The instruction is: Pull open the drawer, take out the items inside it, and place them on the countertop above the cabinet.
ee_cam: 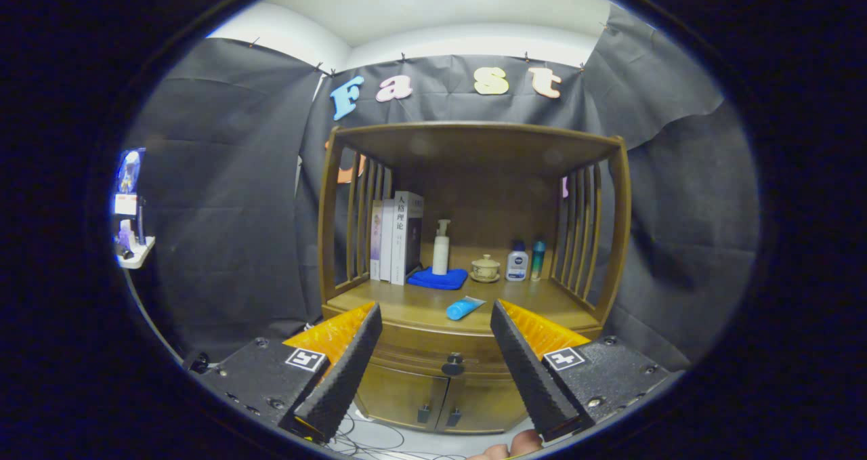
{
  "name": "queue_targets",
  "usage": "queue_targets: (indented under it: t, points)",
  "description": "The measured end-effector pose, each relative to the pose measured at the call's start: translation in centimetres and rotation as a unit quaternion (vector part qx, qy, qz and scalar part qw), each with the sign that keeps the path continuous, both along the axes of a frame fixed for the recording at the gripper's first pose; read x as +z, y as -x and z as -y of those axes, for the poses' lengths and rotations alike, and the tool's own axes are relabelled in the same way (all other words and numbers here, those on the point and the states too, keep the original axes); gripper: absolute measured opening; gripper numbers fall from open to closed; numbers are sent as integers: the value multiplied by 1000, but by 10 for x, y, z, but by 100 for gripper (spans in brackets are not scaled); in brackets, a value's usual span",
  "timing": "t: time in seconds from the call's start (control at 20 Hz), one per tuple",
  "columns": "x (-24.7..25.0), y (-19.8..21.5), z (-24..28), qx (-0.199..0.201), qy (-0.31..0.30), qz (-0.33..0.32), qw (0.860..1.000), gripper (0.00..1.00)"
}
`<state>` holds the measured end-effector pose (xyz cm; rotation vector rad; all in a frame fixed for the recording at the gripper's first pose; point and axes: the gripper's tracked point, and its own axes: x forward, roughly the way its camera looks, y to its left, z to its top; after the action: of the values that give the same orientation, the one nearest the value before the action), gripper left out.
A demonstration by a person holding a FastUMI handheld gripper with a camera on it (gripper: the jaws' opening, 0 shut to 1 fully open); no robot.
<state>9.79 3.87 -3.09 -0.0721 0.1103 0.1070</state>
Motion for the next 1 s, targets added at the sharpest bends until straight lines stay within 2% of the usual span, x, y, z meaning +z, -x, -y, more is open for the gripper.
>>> queue_targets:
  t: [0.3, 0.55, 1.0]
  points:
    - [36, 80, 1, 14, -5, 21, 1000, 100]
    - [53, 122, 4, 11, -17, 43, 999, 100]
    - [81, 132, 4, -1, -55, 100, 993, 100]
